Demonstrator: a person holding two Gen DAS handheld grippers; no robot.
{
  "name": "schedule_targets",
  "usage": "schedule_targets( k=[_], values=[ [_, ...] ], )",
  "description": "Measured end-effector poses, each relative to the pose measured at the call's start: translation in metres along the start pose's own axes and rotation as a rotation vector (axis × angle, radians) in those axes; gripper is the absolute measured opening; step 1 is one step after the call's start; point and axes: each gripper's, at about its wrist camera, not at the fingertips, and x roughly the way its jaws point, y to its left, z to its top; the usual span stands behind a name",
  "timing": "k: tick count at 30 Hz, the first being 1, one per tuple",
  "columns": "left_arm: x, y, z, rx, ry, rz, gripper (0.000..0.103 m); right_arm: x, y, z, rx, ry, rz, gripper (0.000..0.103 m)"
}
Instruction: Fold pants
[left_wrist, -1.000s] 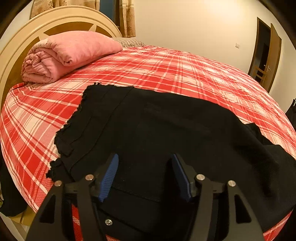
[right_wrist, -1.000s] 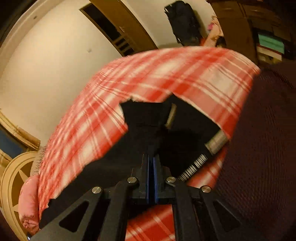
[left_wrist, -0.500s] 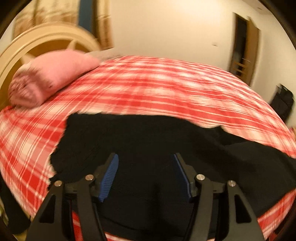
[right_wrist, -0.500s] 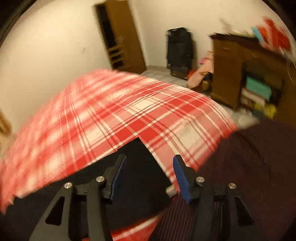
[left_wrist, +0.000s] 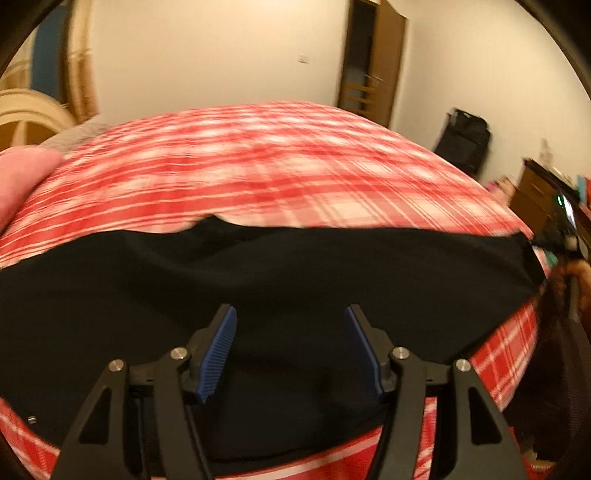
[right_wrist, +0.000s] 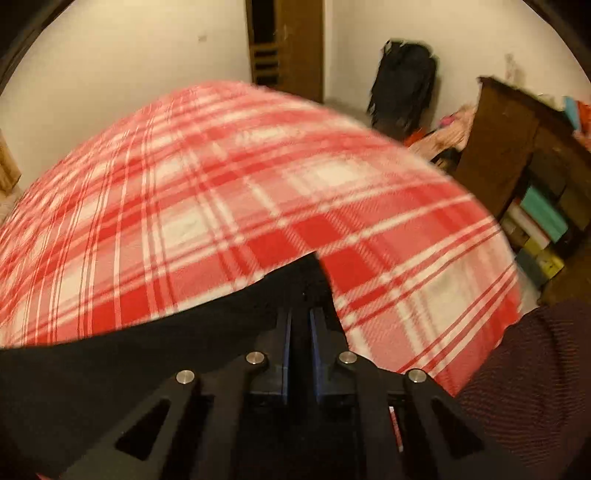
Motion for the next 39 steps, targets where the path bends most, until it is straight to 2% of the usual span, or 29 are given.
schedule_targets(
  k=[4, 7, 8, 10, 11, 12, 13, 16, 18, 20, 22, 24, 25, 27, 29, 31, 34, 36, 39],
  values=[
    [0.016, -0.022, -0.012, 0.073, 0.055, 0.011, 0.063, 0.027, -0.018, 0.003, 0.131, 0.089, 0.044, 0.008],
    [0.021, -0.028, -0.029, 0.088, 0.113, -0.022, 0.063, 0.028, -0.024, 0.008, 0.138, 0.074, 0.025, 0.009],
    [0.018, -0.032, -0.034, 0.121, 0.095, -0.005, 0.063, 0.025, -0.026, 0.010, 0.137, 0.067, -0.018, 0.009],
    [0.012, -0.036, -0.039, 0.186, 0.089, 0.016, 0.063, 0.001, -0.028, 0.011, 0.156, -0.012, -0.226, 0.015],
    [0.006, -0.033, -0.040, 0.183, 0.082, 0.012, 0.063, -0.015, -0.025, 0.010, 0.169, -0.068, -0.232, 0.015],
    [0.002, -0.029, -0.039, 0.174, 0.074, 0.008, 0.063, -0.036, -0.014, 0.007, 0.162, -0.120, -0.138, 0.015],
    [-0.005, -0.022, -0.038, 0.158, 0.062, 0.003, 0.063, -0.046, -0.003, 0.005, 0.141, -0.131, -0.068, 0.015],
    [-0.026, 0.010, -0.037, 0.097, 0.037, 0.008, 0.067, -0.081, 0.070, -0.020, -0.041, -0.122, 0.219, 0.016],
    [-0.040, 0.039, -0.039, 0.054, 0.017, 0.059, 0.074, -0.098, 0.126, -0.047, -0.177, -0.089, 0.390, 0.016],
    [-0.061, 0.082, -0.042, -0.025, -0.012, 0.162, 0.076, -0.113, 0.184, -0.077, -0.299, -0.056, 0.543, 0.020],
    [-0.082, 0.125, -0.050, -0.130, -0.033, 0.257, 0.078, -0.128, 0.243, -0.111, -0.433, -0.022, 0.671, 0.043],
    [-0.095, 0.157, -0.059, -0.222, -0.040, 0.339, 0.078, -0.145, 0.298, -0.146, -0.565, -0.005, 0.791, 0.051],
    [-0.104, 0.177, -0.066, -0.287, -0.045, 0.386, 0.078, -0.153, 0.316, -0.159, -0.619, -0.010, 0.823, 0.051],
    [-0.115, 0.204, -0.077, -0.401, -0.061, 0.420, 0.078, -0.172, 0.353, -0.192, -0.754, -0.035, 0.889, 0.051],
    [-0.125, 0.232, -0.089, -0.534, -0.087, 0.409, 0.078, -0.189, 0.381, -0.224, -0.877, -0.088, 0.929, 0.051],
    [-0.126, 0.251, -0.098, -0.639, -0.105, 0.385, 0.078, -0.192, 0.402, -0.242, -0.952, -0.104, 0.950, 0.049],
    [-0.121, 0.265, -0.104, -0.744, -0.132, 0.344, 0.078, -0.204, 0.424, -0.272, -1.060, -0.155, 0.938, 0.045],
    [-0.117, 0.272, -0.105, -0.792, -0.144, 0.303, 0.077, -0.203, 0.433, -0.286, -1.121, -0.169, 0.917, 0.035],
    [-0.108, 0.274, -0.099, -0.801, -0.135, 0.262, 0.077, -0.194, 0.440, -0.295, -1.177, -0.166, 0.878, 0.033]
  ],
)
